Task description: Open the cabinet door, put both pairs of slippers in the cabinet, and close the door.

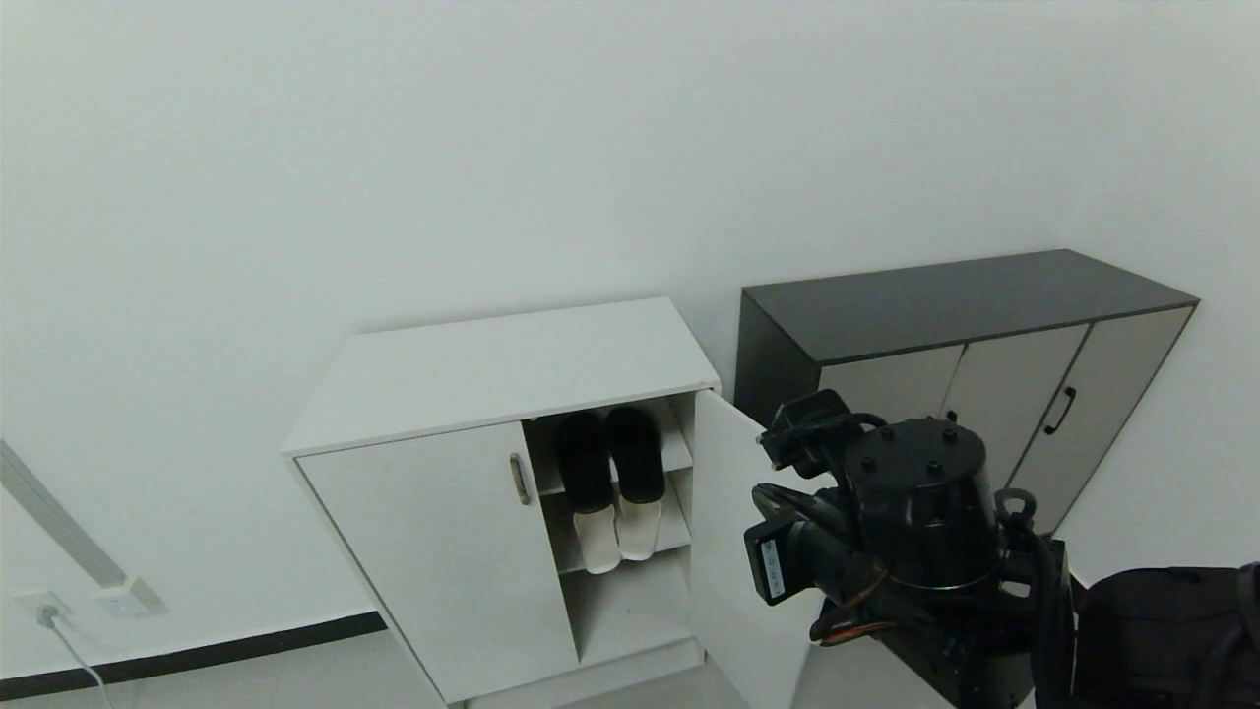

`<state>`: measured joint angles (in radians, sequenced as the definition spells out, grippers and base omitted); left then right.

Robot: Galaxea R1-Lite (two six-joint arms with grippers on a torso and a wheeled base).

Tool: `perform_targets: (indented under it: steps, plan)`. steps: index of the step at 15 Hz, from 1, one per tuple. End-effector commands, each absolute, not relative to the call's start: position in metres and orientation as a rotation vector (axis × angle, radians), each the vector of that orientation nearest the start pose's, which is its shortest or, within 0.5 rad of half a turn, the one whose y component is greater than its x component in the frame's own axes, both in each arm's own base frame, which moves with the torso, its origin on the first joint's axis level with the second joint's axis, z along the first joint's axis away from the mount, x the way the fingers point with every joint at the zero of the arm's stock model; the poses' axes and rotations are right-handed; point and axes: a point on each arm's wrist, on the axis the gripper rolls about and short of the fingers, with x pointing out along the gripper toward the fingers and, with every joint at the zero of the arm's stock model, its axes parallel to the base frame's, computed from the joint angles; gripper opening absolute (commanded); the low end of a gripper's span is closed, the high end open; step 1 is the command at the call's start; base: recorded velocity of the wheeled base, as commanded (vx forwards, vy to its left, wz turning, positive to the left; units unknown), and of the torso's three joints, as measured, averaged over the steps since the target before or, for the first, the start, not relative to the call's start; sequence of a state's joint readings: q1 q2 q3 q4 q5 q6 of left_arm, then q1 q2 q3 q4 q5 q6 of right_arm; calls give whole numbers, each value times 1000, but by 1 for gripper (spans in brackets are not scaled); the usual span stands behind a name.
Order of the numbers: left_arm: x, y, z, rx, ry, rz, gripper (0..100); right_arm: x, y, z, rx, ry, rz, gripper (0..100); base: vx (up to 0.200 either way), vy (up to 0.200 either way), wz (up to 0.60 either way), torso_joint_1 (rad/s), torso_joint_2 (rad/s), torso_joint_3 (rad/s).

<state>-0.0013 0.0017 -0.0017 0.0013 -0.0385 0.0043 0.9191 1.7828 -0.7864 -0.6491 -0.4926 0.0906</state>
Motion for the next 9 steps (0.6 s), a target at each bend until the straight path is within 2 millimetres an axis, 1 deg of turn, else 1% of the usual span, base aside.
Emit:
perform_targets:
  steps: [1,2,3,6,7,8,9]
  plan:
    - [-23,-1,76,5,3,-40,0,206,242,149,-144,299,388,0,0,0,0,0,0,0]
    - [-23,-1,76,5,3,-40,0,212,239,146,-142,299,369,0,0,0,0,0,0,0]
    - [-23,-1,76,5,3,-40,0,225,233,142,-147,299,328,0,0,0,0,0,0,0]
    - [-23,-1,76,5,3,-40,0,274,207,139,-140,285,194,0,0,0,0,0,0,0]
    - [-23,-1,76,5,3,-40,0,288,200,139,-125,287,193,0,0,0,0,0,0,0]
    - [-23,-1,76,5,3,-40,0,295,195,139,-115,289,204,0,0,0,0,0,0,0]
    - [-23,-1,76,5,3,-41,0,312,186,139,-94,288,210,0,0,0,0,0,0,0]
